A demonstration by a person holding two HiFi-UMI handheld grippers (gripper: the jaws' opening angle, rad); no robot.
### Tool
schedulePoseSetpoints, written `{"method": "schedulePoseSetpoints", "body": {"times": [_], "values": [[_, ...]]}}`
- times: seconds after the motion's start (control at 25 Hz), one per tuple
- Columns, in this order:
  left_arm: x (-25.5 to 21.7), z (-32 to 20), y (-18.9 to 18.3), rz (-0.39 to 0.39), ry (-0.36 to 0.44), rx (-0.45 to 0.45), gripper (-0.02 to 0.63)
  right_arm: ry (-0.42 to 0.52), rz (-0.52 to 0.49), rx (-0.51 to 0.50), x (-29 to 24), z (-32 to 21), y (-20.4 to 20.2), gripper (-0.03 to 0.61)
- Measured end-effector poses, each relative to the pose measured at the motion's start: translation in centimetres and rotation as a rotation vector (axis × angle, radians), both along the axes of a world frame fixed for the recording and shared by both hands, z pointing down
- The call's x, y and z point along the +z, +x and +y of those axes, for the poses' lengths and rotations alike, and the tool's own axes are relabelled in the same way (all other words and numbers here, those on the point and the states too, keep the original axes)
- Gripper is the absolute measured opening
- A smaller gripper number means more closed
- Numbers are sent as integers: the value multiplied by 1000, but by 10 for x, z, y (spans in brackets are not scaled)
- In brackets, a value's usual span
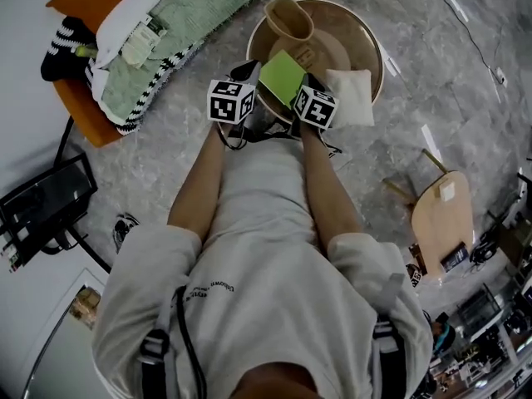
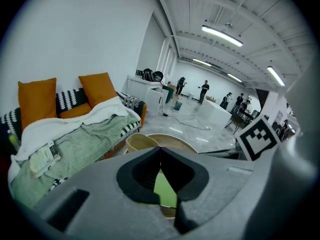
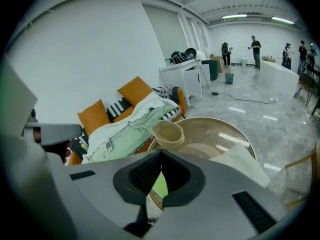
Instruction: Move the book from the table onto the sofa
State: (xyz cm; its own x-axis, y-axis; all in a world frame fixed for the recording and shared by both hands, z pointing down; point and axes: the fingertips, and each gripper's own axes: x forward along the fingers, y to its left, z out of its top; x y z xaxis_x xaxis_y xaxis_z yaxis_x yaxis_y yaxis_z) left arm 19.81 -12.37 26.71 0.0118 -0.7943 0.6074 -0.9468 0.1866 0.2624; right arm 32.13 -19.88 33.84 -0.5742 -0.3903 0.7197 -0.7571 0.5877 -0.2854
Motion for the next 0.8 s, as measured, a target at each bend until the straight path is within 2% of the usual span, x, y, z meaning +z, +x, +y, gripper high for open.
{"method": "schedulePoseSetpoints", "body": {"times": [0.16, 0.32, 0.44, 0.6, 0.8], "values": [[4, 23, -11, 18, -19, -66, 11, -33, -37, 22, -2, 1, -11, 6], [15, 42, -4, 16, -66, -39, 11, -68, -131, 21, -5, 15, -24, 6], [26, 50, -1, 55, -82, -37, 11, -104, -148, 29, 3, 29, -25, 6], [43, 49, 3, 122, -112, -12, 11, -165, -171, 109, 14, 35, -13, 6], [58, 22, 18, 174, -129, 93, 11, -168, -158, 273, 22, 23, 25, 6]]}}
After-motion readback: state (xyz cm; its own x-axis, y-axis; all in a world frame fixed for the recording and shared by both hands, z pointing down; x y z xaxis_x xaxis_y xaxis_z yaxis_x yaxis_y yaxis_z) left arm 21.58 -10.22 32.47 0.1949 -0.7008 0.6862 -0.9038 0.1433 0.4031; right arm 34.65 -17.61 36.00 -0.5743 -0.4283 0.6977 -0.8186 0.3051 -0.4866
